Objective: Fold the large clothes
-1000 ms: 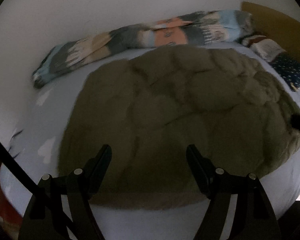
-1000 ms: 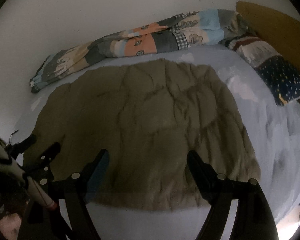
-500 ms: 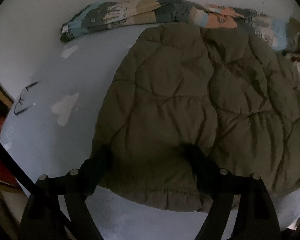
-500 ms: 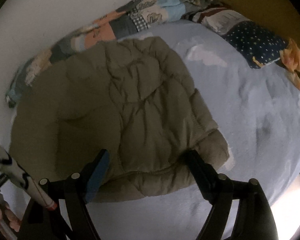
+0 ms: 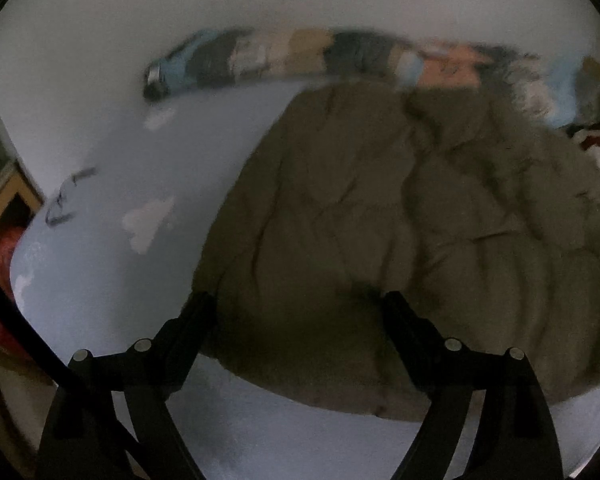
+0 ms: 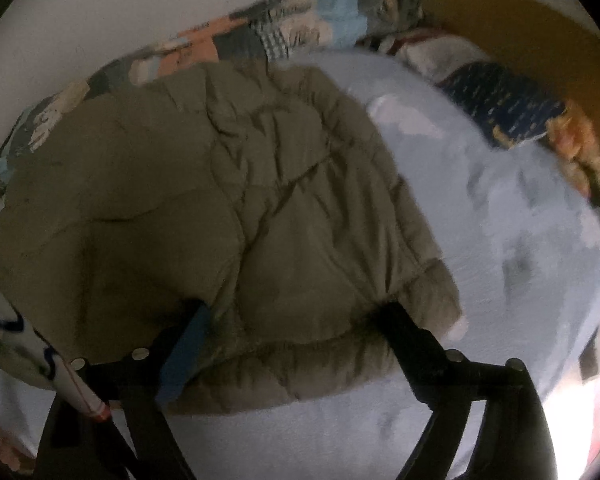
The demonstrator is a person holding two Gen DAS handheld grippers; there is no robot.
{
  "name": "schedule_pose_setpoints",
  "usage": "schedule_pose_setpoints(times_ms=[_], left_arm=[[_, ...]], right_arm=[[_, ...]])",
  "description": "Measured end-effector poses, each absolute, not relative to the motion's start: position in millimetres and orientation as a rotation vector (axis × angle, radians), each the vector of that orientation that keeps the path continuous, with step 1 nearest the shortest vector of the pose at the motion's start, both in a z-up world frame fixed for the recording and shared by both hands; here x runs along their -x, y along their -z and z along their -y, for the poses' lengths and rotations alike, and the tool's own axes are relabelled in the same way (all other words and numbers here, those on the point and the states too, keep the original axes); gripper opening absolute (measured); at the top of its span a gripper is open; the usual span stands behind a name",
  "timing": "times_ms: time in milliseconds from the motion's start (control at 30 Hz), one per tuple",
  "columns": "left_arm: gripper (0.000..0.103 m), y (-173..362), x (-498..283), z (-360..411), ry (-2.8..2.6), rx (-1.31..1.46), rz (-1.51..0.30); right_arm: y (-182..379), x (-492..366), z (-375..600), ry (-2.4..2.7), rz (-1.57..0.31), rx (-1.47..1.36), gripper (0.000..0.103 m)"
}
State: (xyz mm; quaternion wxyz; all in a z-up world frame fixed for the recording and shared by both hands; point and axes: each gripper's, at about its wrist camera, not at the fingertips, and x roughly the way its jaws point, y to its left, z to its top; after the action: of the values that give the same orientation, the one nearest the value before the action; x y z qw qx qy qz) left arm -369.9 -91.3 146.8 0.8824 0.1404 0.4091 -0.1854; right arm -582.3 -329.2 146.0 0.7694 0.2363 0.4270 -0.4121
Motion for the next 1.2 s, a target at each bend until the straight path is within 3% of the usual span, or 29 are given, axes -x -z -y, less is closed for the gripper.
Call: schedule_pose_setpoints(times_ms=[200, 367, 533, 733, 1200], left_arm=[[0.085, -152, 418, 116, 0.519, -0.405, -0.749], [0.086, -124, 415, 131, 0.545, -0.471, -0.837], [0.094, -112, 394, 126, 0.550, -0.386, -0.943], [0.096, -108, 400, 131, 0.526, -0.419, -0.901], [0.096, -121, 436, 91, 0.487, -0.327, -0.937]], right_arm=[[-184, 571, 274, 0.869, -0.753, -0.316, 0.086], [-160, 552, 275, 0.800, -0.834, -0.387, 0.078], [-131, 544, 290, 0.785, -0.927, -0.491, 0.078], [-116, 537, 298, 0.769, -0.970, -0.512, 0.081], [-159, 585, 266, 0.758, -0.801, -0.551, 0.082]])
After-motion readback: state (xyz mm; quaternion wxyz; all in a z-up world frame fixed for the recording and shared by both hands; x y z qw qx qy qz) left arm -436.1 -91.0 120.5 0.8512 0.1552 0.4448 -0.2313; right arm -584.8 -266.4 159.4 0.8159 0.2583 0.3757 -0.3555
